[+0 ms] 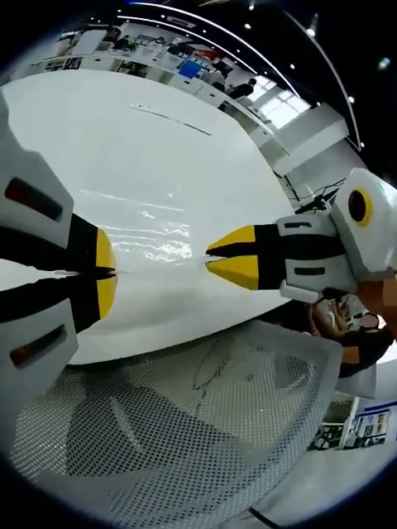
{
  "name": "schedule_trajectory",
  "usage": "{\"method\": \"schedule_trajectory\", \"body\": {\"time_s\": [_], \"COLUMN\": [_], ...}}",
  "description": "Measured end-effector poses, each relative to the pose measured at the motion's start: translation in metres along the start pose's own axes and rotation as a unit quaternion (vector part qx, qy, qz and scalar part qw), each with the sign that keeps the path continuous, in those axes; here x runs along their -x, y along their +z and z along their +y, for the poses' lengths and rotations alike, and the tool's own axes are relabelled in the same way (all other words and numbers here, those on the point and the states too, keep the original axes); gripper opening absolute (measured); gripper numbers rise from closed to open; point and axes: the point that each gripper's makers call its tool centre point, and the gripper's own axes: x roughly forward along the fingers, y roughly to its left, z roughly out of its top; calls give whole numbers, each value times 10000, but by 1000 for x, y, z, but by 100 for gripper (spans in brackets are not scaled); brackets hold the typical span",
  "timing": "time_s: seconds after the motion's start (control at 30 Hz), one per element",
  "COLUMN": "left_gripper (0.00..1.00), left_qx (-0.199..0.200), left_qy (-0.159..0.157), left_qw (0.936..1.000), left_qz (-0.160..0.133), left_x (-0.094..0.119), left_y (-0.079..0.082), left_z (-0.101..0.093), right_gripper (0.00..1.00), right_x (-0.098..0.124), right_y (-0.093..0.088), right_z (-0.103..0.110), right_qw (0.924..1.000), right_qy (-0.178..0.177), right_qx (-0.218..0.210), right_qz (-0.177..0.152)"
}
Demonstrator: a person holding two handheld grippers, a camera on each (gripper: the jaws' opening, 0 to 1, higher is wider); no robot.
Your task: Open the resealable bag by pulling the two sides of the seal apart until the entire bag opening is separated and visibly accessible.
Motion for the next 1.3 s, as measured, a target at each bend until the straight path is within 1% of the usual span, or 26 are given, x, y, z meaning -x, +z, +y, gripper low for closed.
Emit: {"method": "schedule_trajectory", "body": {"time_s": [0.03, 0.1, 0.13, 0.2, 0.27, 0.37, 0.43, 0.5, 0.57, 0.6, 0.63, 0.7, 0.73, 0.8, 0.93, 0.97, 1.0, 1.07, 1.13, 1.17, 1.23, 1.3], "left_gripper": [0, 0, 0, 0, 0, 0, 0, 0, 0, 0, 0, 0, 0, 0, 0, 0, 0, 5, 14, 19, 22, 23], "left_qx": [13, 37, 63, 60, -9, -27, -24, 73, 64, 153, 267, 332, 346, 267, 256, 230, 118, 74, -18, -152, -294, -372], "left_qy": [43, 103, 138, 177, 187, 245, 287, 287, 318, 297, 341, 341, 310, 238, 280, 291, 334, 367, 417, 435, 471, 473], "left_qw": [10000, 9999, 9999, 9998, 9998, 9996, 9995, 9995, 9995, 9994, 9991, 9988, 9989, 9993, 9992, 9992, 9992, 9990, 9985, 9983, 9978, 9972], "left_qz": [-8, 38, 73, 48, 115, 98, 116, 129, 70, 35, -6, -67, -57, -73, -160, -152, -166, -224, -343, -368, -355, -446], "left_x": [0, 1, 2, 0, -1, 1, 2, 3, 5, 5, 6, 6, 5, 5, 5, 6, 7, 8, 9, 10, 11, 13], "left_y": [1, -1, -2, -3, -3, 1, 2, 2, 5, 7, 8, 9, 8, 6, 4, 4, 4, 5, 10, 12, 16, 24], "left_z": [2, 2, 1, -1, -4, -5, -5, -5, -5, -5, -3, -2, -3, -6, -4, -4, -3, -2, 0, 0, 0, -1], "right_gripper": [3, 2, 2, 2, 2, 2, 2, 2, 2, 2, 2, 2, 2, 0, 0, 0, 0, 0, 0, 0, 0, 0], "right_x": [0, 2, 2, 1, 0, -3, -5, -7, -9, -10, -13, -17, -18, -19, -21, -22, -22, -23, -25, -26, -28, -29], "right_y": [1, 7, 8, 10, 8, 4, 4, 3, 2, 3, 2, 1, 0, 1, 0, 1, 1, 1, 2, 2, 2, 4], "right_z": [2, 7, 8, 8, 8, 6, 8, 10, 13, 14, 17, 15, 15, 15, 20, 21, 21, 21, 21, 21, 22, 23], "right_qw": [10000, 9998, 9997, 9995, 9994, 9994, 9991, 9990, 9988, 9987, 9983, 9986, 9987, 9988, 9984, 9983, 9983, 9983, 9982, 9982, 9982, 9983], "right_qy": [19, 84, 102, 139, 177, 226, 330, 352, 420, 442, 517, 454, 443, 460, 547, 552, 547, 555, 544, 531, 516, 481], "right_qx": [9, 74, 76, 141, 172, 165, 126, 165, 135, 115, 109, 217, 195, 69, 126, 168, 196, 180, 197, 209, 196, 209], "right_qz": [-4, -180, -198, -229, -224, -227, -240, -208, -208, -228, -224, -168, -132, -135, -6, -8, 9, 58, 123, 172, 239, 246]}}
